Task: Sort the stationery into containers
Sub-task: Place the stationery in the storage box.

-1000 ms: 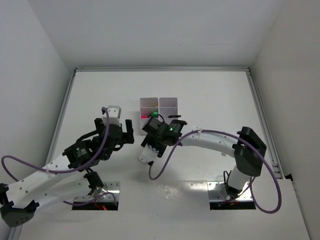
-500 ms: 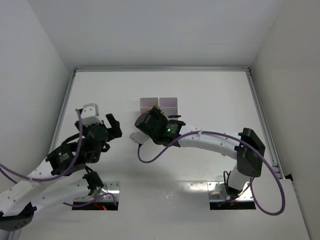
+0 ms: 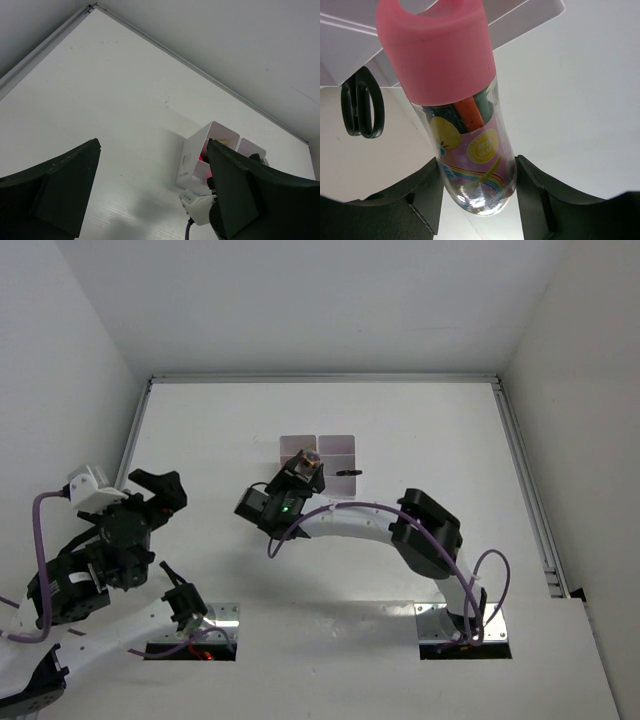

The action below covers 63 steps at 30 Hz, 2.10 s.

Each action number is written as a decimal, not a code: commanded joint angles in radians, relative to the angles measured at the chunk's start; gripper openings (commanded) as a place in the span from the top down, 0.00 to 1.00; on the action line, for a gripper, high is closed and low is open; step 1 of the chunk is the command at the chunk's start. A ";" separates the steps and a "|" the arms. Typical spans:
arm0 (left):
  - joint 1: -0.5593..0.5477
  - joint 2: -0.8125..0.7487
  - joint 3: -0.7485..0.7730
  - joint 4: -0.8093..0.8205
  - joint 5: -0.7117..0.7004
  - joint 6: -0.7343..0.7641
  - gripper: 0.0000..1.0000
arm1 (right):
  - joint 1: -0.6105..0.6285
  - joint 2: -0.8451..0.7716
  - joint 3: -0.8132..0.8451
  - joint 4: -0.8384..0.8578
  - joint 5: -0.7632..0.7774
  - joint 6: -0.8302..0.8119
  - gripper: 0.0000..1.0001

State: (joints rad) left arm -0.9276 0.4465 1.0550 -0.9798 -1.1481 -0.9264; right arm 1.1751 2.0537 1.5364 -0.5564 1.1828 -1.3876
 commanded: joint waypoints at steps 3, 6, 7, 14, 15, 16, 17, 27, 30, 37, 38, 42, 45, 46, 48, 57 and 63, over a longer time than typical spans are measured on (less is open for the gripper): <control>0.010 -0.064 -0.003 -0.039 -0.024 -0.008 0.07 | 0.020 0.040 0.091 -0.054 0.159 -0.001 1.00; 0.010 -0.075 -0.012 -0.039 -0.024 -0.008 0.07 | 0.020 0.066 0.080 -0.054 0.186 0.009 1.00; 0.010 -0.086 -0.012 -0.048 -0.015 -0.008 0.07 | 0.020 0.080 0.080 -0.054 0.202 0.009 1.00; 0.010 -0.095 -0.030 -0.048 -0.006 -0.008 0.07 | 0.020 0.128 0.103 -0.099 0.213 0.050 1.00; 0.010 -0.095 -0.030 -0.048 -0.006 -0.008 0.07 | 0.020 0.128 0.103 -0.108 0.213 0.061 1.00; 0.010 -0.095 -0.030 -0.048 -0.006 -0.008 0.07 | 0.020 0.137 0.113 -0.108 0.213 0.061 1.00; 0.010 -0.095 -0.030 -0.048 -0.006 -0.008 0.07 | 0.020 0.137 0.113 -0.108 0.213 0.073 1.00; 0.010 -0.115 -0.050 -0.057 0.004 -0.026 0.07 | 0.020 0.197 0.125 -0.119 0.213 0.114 1.00; 0.010 -0.124 -0.050 -0.066 0.004 -0.035 0.07 | 0.011 0.220 0.148 -0.118 0.213 0.125 1.00; 0.010 -0.143 -0.050 -0.085 0.004 -0.035 0.07 | 0.011 0.238 0.137 -0.152 0.213 0.162 0.70; 0.010 -0.143 -0.050 -0.085 0.004 -0.035 0.07 | 0.011 0.238 0.137 -0.152 0.204 0.174 0.60; 0.010 -0.143 -0.050 -0.094 0.004 -0.045 0.07 | 0.011 0.238 0.137 -0.186 0.204 0.187 0.29; 0.010 -0.143 -0.050 -0.094 0.004 -0.045 0.07 | 0.011 0.238 0.137 -0.198 0.195 0.196 0.19; 0.010 -0.143 -0.050 -0.094 0.004 -0.045 0.07 | 0.020 0.229 0.137 -0.198 0.195 0.196 0.19; 0.010 -0.143 -0.050 -0.094 0.004 -0.054 0.07 | 0.020 0.229 0.148 -0.209 0.195 0.196 0.19; 0.010 -0.117 -0.020 -0.083 0.013 -0.032 0.07 | 0.107 0.186 0.540 -0.494 0.103 0.347 0.14; 0.010 -0.080 0.003 -0.008 0.053 0.043 0.35 | 0.086 -0.013 0.710 -0.512 -0.167 0.557 1.00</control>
State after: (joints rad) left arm -0.9276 0.3412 1.0248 -1.0580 -1.1252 -0.9451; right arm 1.2900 2.2311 2.2501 -1.0439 1.1526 -0.9859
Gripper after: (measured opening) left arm 0.801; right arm 0.038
